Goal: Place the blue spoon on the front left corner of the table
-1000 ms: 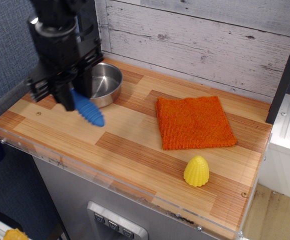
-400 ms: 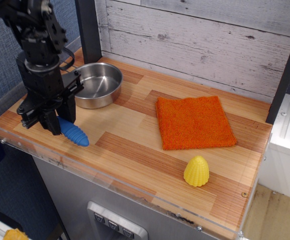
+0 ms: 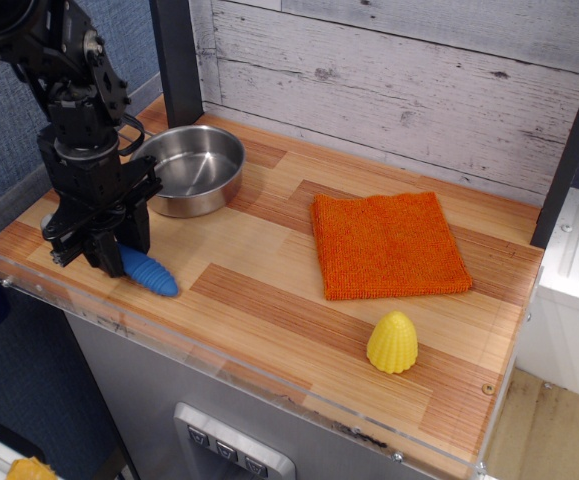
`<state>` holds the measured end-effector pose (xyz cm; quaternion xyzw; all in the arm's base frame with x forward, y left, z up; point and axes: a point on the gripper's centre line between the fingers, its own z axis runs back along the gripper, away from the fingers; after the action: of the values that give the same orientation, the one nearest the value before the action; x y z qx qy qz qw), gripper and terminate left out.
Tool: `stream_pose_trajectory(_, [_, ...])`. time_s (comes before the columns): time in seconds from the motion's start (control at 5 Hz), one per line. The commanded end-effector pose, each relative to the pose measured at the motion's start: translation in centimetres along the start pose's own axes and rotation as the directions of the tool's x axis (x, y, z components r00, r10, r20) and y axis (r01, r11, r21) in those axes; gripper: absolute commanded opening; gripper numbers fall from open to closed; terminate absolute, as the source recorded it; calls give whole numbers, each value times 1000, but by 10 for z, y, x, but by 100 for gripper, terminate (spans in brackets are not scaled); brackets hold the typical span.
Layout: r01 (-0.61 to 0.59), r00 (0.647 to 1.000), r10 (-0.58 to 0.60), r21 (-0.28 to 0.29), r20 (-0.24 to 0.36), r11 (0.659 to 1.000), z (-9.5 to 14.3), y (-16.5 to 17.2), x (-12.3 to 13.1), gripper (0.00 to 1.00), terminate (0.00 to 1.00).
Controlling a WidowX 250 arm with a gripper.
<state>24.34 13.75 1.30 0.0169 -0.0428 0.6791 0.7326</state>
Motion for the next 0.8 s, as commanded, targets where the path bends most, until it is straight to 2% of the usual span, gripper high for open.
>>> stream_pose_trajectory(0.0, [-35, 999, 35, -13, 7, 999, 2, 1, 6, 0, 0])
stream_pose_trajectory(0.2, [-50, 999, 50, -20, 20, 999, 6, 0, 9, 100, 0])
stream_pose_trajectory(0.6, [-38, 999, 39, -21, 9, 999, 10, -3, 3, 100, 0])
